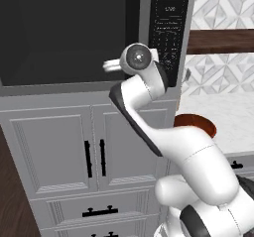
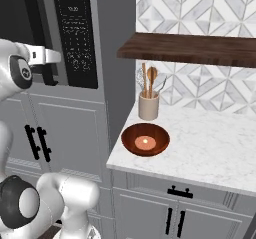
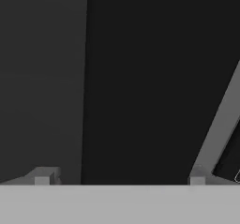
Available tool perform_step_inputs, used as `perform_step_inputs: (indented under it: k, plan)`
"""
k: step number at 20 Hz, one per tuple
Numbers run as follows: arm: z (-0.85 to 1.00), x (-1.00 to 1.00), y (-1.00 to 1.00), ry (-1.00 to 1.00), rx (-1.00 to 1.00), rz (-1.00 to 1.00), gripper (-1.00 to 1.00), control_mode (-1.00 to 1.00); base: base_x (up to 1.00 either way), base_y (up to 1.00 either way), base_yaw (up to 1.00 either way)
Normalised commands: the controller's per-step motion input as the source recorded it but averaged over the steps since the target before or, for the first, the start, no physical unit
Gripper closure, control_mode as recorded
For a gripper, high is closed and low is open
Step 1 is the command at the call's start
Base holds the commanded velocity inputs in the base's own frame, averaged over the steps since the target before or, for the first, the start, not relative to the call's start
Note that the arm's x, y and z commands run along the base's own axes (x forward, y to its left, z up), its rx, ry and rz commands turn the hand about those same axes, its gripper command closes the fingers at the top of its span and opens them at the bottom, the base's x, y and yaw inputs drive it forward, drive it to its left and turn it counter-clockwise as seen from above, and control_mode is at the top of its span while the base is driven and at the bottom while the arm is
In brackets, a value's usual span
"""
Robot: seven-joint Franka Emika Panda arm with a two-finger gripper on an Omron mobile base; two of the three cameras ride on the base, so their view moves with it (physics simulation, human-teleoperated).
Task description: Open the microwave, place the bowl with waffle inside the microwave, then close the microwave door and turn it on.
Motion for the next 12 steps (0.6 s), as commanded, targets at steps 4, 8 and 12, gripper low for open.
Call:
perform_step_inputs:
  k: [4,8,12]
  plan:
    - [-0.34,0.72,0.06,-0.06,-0.02,0.0,-1.0,-1.0,0.0,0.0,0.0]
    - [-0.48,0.89,0.1,-0.05,-0.01,0.0,-1.0,-1.0,0.0,0.0,0.0]
    - [-0.6,0.99,0.47,-0.02,0.0,0.02,1.0,-1.0,0.0,0.0,0.0]
